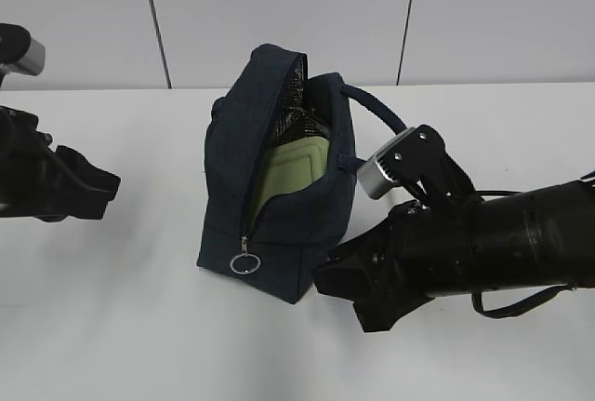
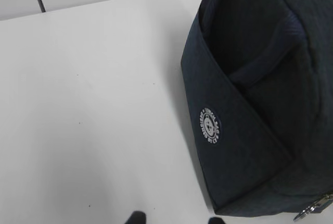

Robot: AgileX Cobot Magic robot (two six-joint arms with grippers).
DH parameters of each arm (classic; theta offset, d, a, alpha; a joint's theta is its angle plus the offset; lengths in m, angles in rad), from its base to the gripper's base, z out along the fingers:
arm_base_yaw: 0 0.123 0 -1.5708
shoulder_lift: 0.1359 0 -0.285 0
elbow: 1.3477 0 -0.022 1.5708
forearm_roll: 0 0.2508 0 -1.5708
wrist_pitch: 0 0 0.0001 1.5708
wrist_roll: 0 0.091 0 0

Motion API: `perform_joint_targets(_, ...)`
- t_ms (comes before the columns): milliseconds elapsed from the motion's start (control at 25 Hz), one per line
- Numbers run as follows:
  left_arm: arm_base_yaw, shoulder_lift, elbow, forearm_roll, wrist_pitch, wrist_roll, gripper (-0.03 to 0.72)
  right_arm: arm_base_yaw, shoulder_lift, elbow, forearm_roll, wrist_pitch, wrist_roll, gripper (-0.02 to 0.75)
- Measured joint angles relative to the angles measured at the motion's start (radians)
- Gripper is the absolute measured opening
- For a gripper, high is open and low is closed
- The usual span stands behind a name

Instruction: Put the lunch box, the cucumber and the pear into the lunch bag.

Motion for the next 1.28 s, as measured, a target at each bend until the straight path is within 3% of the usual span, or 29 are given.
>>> perform_joint_targets(560, 0.000, 0.000, 0.000, -0.004, 0.000, 0.000, 0.231, 0.000, 0.000, 0.000, 0.000, 0.076, 0.029, 0.245)
perform_joint_targets(880, 0.000, 0.000, 0.000, -0.004, 0.000, 0.000, 0.230, 0.106, -0.006, 0.000, -0.134, -0.203, 0.142, 0.245)
perform_joint_targets(1040, 0.000, 0.000, 0.000, -0.005, 0.000, 0.000, 0.230, 0.167, -0.014, 0.000, -0.222, -0.248, 0.208, 0.244)
perform_joint_targets(1280, 0.000, 0.000, 0.000, -0.005, 0.000, 0.000, 0.230, 0.212, -0.014, 0.000, -0.181, -0.265, 0.231, 0.244)
